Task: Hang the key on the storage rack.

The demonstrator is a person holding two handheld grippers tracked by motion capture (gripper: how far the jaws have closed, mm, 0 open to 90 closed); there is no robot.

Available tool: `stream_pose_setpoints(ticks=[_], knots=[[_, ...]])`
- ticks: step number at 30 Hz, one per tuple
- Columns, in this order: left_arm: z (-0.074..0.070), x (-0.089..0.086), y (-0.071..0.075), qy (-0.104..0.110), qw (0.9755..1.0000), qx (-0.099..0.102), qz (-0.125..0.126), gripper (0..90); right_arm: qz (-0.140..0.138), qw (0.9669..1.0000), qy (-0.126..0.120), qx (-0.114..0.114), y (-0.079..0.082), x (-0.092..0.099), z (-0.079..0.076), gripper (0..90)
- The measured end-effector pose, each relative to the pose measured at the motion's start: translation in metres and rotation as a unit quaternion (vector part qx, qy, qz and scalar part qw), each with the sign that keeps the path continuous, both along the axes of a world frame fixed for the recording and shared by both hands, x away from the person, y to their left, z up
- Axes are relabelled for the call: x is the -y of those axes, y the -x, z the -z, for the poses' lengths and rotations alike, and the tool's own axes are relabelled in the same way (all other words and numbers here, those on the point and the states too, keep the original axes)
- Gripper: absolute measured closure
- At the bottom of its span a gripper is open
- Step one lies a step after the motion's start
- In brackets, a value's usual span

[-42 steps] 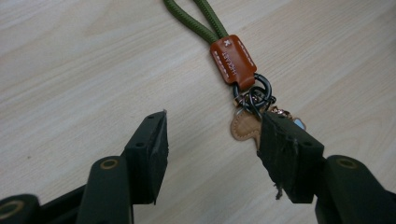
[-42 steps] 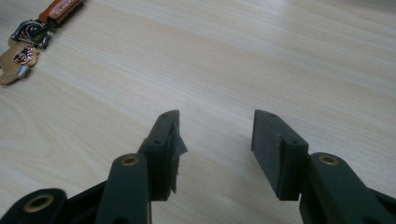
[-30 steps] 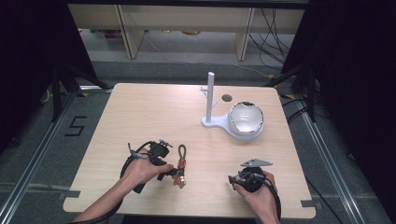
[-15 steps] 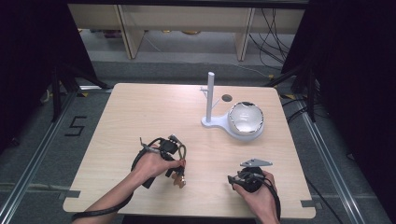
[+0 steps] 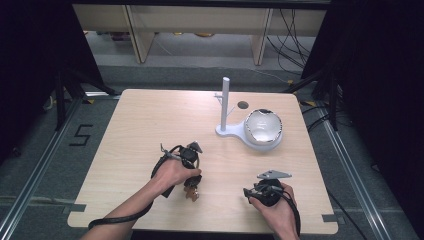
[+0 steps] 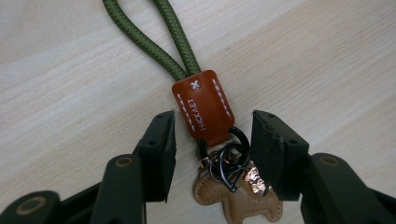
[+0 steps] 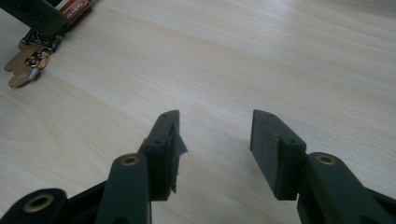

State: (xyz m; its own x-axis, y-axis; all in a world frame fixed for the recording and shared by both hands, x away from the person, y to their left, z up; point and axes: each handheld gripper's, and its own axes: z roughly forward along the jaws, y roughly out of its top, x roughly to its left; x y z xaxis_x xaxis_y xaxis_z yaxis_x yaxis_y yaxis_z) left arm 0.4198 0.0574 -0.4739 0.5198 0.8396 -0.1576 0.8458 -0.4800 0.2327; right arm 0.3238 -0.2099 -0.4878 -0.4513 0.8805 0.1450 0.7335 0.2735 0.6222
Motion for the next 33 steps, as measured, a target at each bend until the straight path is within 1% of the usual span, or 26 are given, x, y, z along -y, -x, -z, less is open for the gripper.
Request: stream_pose_setpoints(ticks=[1, 2, 3, 5, 7, 9, 10, 11, 12, 14, 16, 17, 18, 19, 20, 21, 23, 24, 26, 28, 32, 33], knots=[[0.000, 0.000, 0.000, 0.000, 1.0000, 0.000, 0.000, 52.1, 0.000, 1.0000, 0.000, 0.000, 0.000, 0.000, 0.000, 53.4], [0.000, 0.001, 0.000, 0.001, 1.0000, 0.004, 0.000, 52.1, 0.003, 1.0000, 0.001, -0.001, 0.001, 0.000, -0.001, 53.4], [0.000, 0.002, 0.000, -0.001, 1.0000, 0.003, -0.001, 53.6, 0.001, 1.0000, 0.002, -0.001, 0.001, -0.001, -0.001, 53.4], [0.000, 0.004, -0.002, -0.008, 1.0000, 0.003, 0.005, 54.9, 0.000, 1.0000, 0.001, -0.002, 0.001, -0.001, -0.001, 53.4], [-0.001, 0.007, -0.002, -0.014, 0.9999, 0.004, 0.005, 55.7, 0.000, 1.0000, 0.001, -0.002, 0.001, -0.001, -0.001, 53.4], [-0.001, 0.008, -0.002, -0.014, 0.9999, 0.003, 0.005, 55.8, 0.000, 1.0000, 0.001, -0.002, 0.001, -0.001, -0.001, 53.4], [0.000, 0.009, -0.002, -0.012, 0.9999, 0.008, 0.001, 55.8, 0.002, 1.0000, 0.000, -0.002, 0.001, -0.001, -0.001, 53.4], [0.000, 0.010, -0.002, -0.013, 0.9999, 0.009, 0.000, 55.8, 0.002, 1.0000, -0.002, -0.001, 0.000, 0.000, -0.001, 53.4], [-0.001, 0.010, -0.003, -0.021, 0.9998, 0.002, 0.004, 55.8, -0.002, 1.0000, -0.002, -0.001, 0.000, 0.001, 0.000, 53.4], [0.000, 0.011, -0.004, -0.026, 0.9996, 0.005, 0.005, 55.9, -0.002, 1.0000, -0.002, -0.002, 0.000, 0.001, 0.000, 53.4], [0.001, 0.011, -0.004, -0.028, 0.9996, 0.003, 0.003, 56.0, -0.002, 1.0000, -0.002, -0.002, 0.000, 0.001, 0.000, 53.4], [0.004, 0.011, -0.003, -0.030, 0.9994, 0.015, 0.010, 56.4, -0.009, 0.9999, 0.002, 0.005, -0.001, 0.002, 0.001, 53.4], [0.004, 0.011, -0.003, -0.030, 0.9994, 0.015, 0.010, 56.8, -0.009, 0.9999, 0.002, 0.005, -0.001, 0.002, 0.001, 53.4], [0.005, 0.010, -0.002, -0.033, 0.9992, 0.018, 0.015, 57.0, -0.007, 1.0000, 0.000, 0.005, -0.002, 0.001, 0.002, 53.4], [0.005, 0.010, -0.003, -0.033, 0.9992, 0.016, 0.016, 57.5, -0.001, 1.0000, 0.009, 0.000, -0.001, 0.001, 0.001, 53.4], [0.006, 0.009, -0.003, -0.030, 0.9993, 0.016, 0.014, 58.0, -0.004, 0.9999, 0.013, 0.001, -0.001, 0.002, 0.001, 53.4], [0.006, 0.009, -0.004, -0.030, 0.9994, 0.014, 0.013, 58.5, -0.004, 0.9999, 0.013, 0.001, -0.001, 0.002, 0.001, 53.4], [0.006, 0.007, -0.004, -0.034, 0.9992, 0.012, 0.019, 59.1, -0.002, 1.0000, -0.002, 0.000, 0.000, 0.000, 0.000, 53.4], [0.006, 0.007, -0.004, -0.038, 0.9990, 0.013, 0.021, 64.4, -0.003, 1.0000, 0.000, 0.000, 0.000, 0.000, 0.000, 53.4], [0.006, 0.004, -0.007, -0.039, 0.9988, 0.006, 0.029, 65.2, -0.002, 1.0000, -0.003, -0.001, 0.000, 0.000, 0.000, 53.4], [0.007, 0.005, -0.005, -0.043, 0.9984, 0.011, 0.036, 66.5, -0.003, 1.0000, -0.002, 0.000, 0.000, 0.000, 0.000, 53.4], [0.007, 0.007, -0.001, -0.046, 0.9980, 0.017, 0.040, 66.9, -0.005, 1.0000, -0.002, -0.001, 0.000, -0.001, 0.001, 53.4]])
